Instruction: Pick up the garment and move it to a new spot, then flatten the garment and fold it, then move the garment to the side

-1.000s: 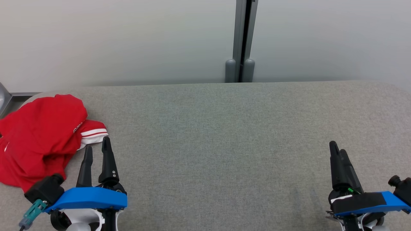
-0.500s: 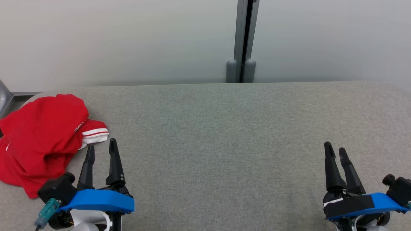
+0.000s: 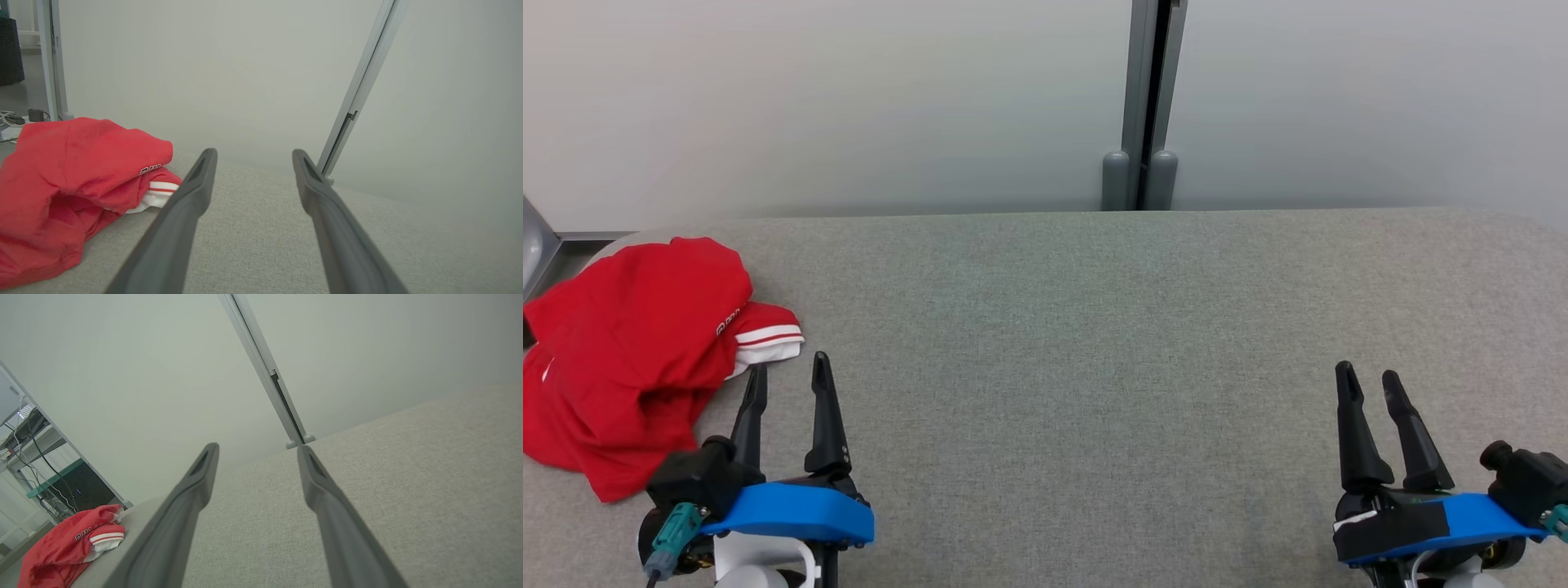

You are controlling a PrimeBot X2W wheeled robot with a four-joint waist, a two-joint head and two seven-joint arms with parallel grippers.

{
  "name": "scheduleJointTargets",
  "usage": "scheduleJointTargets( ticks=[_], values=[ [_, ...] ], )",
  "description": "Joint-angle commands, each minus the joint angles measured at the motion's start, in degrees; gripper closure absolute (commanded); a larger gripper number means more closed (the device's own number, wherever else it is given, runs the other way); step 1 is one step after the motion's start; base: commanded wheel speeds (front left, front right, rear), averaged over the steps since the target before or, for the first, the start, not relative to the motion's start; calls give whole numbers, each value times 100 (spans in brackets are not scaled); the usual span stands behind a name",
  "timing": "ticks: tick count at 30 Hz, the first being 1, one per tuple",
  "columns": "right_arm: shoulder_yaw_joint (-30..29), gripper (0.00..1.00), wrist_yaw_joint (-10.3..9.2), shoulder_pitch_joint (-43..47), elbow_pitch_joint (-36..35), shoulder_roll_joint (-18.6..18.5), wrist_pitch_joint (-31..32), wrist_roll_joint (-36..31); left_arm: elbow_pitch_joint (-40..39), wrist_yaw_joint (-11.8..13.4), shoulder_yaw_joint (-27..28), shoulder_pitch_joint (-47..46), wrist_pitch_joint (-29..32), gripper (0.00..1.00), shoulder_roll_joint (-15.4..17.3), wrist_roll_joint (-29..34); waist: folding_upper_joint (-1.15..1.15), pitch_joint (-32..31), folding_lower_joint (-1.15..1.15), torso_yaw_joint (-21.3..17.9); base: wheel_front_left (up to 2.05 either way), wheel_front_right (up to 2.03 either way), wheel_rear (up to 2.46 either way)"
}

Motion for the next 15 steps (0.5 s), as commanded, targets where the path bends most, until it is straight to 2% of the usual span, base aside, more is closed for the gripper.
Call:
scheduleJointTargets(
  ticks=[1,15],
  values=[
    [10,0,13,20,-44,-50,-66,-174,-12,22,-10,-100,-62,0,48,155,0,-6,0,0,0,0,0],
    [-34,0,14,40,3,-55,-220,-895,66,114,-36,-102,-214,0,90,700,0,-9,0,32,0,0,0]
  ],
)
